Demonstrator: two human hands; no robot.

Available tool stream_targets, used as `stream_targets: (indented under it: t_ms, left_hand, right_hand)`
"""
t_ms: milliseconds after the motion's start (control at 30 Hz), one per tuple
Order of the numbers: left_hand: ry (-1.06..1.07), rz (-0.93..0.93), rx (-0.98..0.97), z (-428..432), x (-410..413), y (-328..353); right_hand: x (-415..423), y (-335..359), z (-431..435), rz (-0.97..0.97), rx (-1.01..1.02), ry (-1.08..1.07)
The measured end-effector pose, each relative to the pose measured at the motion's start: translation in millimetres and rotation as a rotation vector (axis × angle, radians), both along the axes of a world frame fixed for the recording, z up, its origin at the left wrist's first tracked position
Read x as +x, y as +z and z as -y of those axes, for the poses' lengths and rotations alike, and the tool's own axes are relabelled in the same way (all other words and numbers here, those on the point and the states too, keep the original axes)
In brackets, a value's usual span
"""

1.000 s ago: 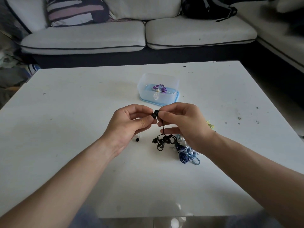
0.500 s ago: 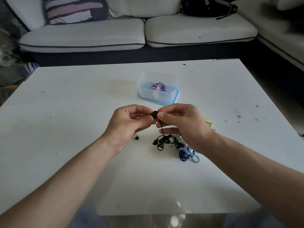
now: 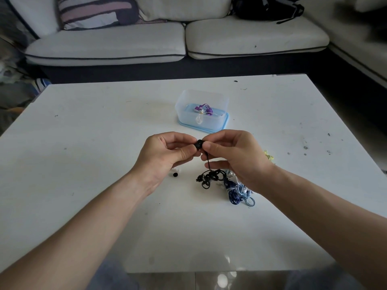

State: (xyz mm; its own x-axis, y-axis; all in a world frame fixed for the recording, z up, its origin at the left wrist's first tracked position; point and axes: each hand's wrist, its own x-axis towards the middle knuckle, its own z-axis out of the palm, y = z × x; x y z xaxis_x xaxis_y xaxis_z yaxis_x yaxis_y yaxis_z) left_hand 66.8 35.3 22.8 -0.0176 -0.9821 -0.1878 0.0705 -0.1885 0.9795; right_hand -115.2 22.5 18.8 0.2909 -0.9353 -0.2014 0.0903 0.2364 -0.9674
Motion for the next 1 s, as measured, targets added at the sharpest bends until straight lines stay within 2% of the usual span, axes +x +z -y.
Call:
stream_targets:
  t_ms: [833, 1000]
  left_hand:
    - [-0.014, 0.003, 0.020, 0.1, -1.4, -0.3]
    - [-0.010, -0.003, 0.054, -0.3, -1.6, -0.1]
  right_hand:
    - [-0.5, -1.6, 0.1, 0.020, 0.044, -0.021]
    - [-0.6, -0.8, -1.2, -0.033, -0.011, -0.030]
